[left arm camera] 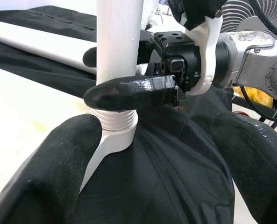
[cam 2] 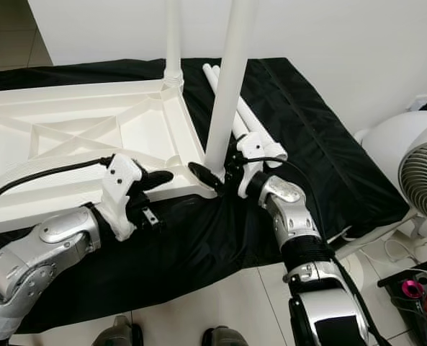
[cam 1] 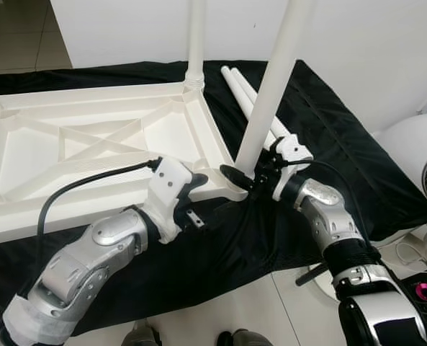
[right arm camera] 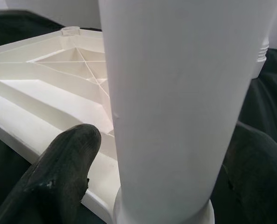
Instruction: Building children table
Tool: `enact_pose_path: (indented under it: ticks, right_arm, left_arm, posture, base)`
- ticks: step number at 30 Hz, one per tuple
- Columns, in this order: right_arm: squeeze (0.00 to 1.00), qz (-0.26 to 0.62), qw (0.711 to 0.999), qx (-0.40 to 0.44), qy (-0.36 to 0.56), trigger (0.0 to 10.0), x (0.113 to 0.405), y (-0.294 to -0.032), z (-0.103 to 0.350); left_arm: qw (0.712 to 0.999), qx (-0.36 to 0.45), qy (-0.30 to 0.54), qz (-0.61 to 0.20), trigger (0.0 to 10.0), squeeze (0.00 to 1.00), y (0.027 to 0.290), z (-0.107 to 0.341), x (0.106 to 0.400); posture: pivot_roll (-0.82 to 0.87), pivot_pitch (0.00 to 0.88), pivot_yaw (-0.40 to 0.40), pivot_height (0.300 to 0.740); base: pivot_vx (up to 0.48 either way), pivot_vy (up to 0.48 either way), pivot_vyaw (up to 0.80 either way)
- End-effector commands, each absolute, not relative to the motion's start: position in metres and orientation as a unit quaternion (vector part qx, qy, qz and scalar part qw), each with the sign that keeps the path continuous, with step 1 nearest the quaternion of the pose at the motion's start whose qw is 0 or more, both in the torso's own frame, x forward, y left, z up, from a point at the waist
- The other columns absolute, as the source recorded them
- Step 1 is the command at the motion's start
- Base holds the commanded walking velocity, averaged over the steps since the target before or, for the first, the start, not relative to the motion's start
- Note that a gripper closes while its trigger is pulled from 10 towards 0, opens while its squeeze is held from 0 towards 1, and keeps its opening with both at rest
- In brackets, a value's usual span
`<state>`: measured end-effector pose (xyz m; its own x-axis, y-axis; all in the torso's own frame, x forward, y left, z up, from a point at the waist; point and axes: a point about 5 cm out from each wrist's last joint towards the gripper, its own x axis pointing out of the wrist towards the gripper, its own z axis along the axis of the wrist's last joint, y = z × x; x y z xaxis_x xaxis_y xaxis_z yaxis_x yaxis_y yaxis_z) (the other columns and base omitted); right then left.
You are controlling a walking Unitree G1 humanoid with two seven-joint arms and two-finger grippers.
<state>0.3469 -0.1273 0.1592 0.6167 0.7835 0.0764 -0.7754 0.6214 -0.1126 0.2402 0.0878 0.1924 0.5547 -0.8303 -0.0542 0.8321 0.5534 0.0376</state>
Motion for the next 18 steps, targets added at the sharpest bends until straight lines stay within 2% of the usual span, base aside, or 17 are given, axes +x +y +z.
enact_pose_path:
  ticks: [1,2,3,7,8,9,10,17,18]
  right_arm:
    - [0.0,0.442,0.894,-0.038,-0.059,4.7,0.3492,-0.1241,0.1608]
    - [0.0,0.442,0.894,-0.038,-0.059,4.7,0.3492,-0.1241,0.1608]
    - [0.0,0.442,0.894,-0.04,-0.059,3.5,0.3504,-0.1238,0.1613]
    - [0.0,0.443,0.894,-0.041,-0.059,3.5,0.3508,-0.1237,0.1614]
    - [0.0,0.44,0.895,-0.045,-0.059,2.3,0.3513,-0.124,0.1611]
    - [0.0,0.44,0.895,-0.045,-0.059,2.3,0.3513,-0.124,0.1611]
    - [0.0,0.439,0.895,-0.047,-0.057,0.0,0.3517,-0.1245,0.1594]
    - [0.0,0.437,0.897,-0.042,-0.053,0.0,0.3525,-0.1253,0.1567]
    - [0.0,0.431,0.9,-0.038,-0.05,10.0,0.3529,-0.1257,0.1553]
  left_arm:
    - [0.874,0.032,0.013,-0.485,10.0,0.0,0.0855,0.1915,0.2404]
    - [0.874,0.032,0.013,-0.485,10.0,0.0,0.0855,0.1915,0.2404]
    - [0.874,0.032,0.011,-0.484,10.0,0.0,0.0852,0.1925,0.241]
    - [0.875,0.033,0.01,-0.484,10.0,0.0,0.085,0.193,0.2415]
    - [0.875,0.033,0.008,-0.483,10.0,0.0,0.0848,0.1935,0.2417]
    - [0.875,0.033,0.008,-0.483,10.0,0.0,0.0848,0.1935,0.2417]
    - [0.875,0.033,0.007,-0.483,10.0,0.0,0.0846,0.1938,0.2417]
    - [0.874,0.035,0.005,-0.484,10.0,0.0,0.0842,0.1939,0.2414]
    - [0.874,0.036,0.005,-0.484,10.0,0.0,0.0844,0.1941,0.2414]
  posture:
    - [0.01,0.067,-0.064,0.74]
    - [0.01,0.067,-0.064,0.74]
    - [0.01,0.066,-0.065,0.74]
    - [0.01,0.062,-0.064,0.74]
    - [0.01,0.061,-0.066,0.74]
    - [0.01,0.061,-0.066,0.74]
    - [0.01,0.056,-0.063,0.74]
    - [0.02,0.053,-0.063,0.74]
    - [0.02,0.052,-0.062,0.74]
  base:
    - [0.0,0.0,0.0]
    - [0.0,0.0,0.0]
    - [0.0,0.0,0.0]
    - [0.0,0.0,0.0]
    - [0.0,0.0,0.0]
    - [0.0,0.0,0.0]
    - [0.0,0.0,0.0]
    - [0.0,0.0,0.0]
    - [0.0,0.0,0.0]
